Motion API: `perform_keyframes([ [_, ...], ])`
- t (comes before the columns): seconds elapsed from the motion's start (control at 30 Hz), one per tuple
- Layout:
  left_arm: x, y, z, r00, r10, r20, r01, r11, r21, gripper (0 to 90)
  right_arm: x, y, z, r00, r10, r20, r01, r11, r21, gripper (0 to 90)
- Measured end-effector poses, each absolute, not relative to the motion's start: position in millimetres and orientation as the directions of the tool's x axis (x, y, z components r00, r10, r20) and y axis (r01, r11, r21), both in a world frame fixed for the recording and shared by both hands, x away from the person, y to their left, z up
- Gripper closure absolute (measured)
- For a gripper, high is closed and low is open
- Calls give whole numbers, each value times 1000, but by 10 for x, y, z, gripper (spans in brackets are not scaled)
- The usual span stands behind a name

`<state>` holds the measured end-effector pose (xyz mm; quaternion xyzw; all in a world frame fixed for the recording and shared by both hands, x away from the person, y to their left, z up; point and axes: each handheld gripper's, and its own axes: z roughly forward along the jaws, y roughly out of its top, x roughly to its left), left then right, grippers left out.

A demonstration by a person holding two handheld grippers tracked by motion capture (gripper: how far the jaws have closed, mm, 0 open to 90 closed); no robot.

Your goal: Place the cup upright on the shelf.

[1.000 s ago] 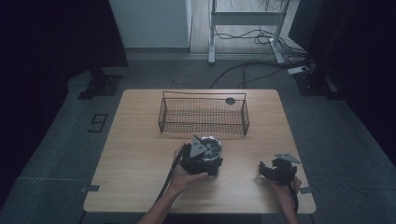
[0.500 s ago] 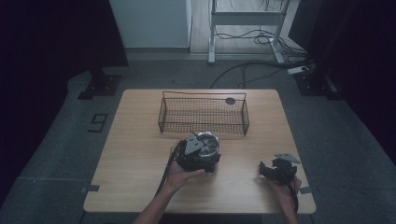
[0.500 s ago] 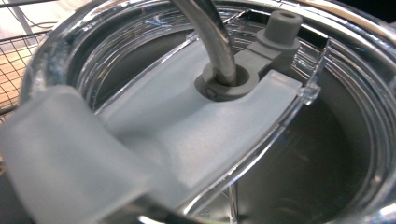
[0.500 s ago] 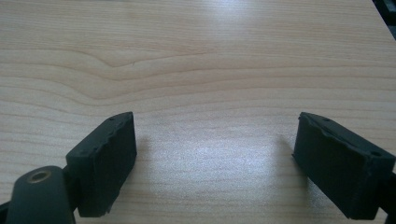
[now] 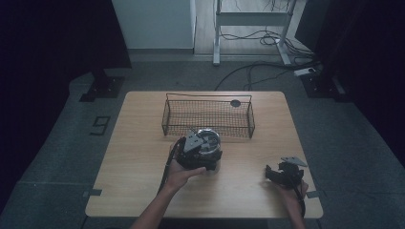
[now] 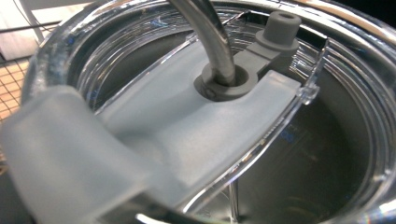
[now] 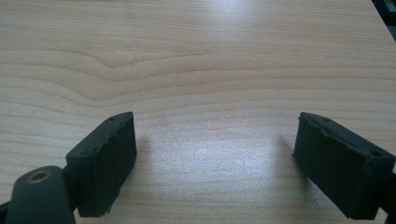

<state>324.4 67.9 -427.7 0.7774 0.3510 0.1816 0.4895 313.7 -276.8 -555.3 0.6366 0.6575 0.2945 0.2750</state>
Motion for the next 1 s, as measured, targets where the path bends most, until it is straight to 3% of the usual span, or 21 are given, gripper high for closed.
perform_keyframes([
  [1.0, 3479, 800, -4018, 658, 751, -57, 366, -252, 896, 38, 3138, -2771, -5552, -39, 999, 13, 676, 17, 737, 128],
])
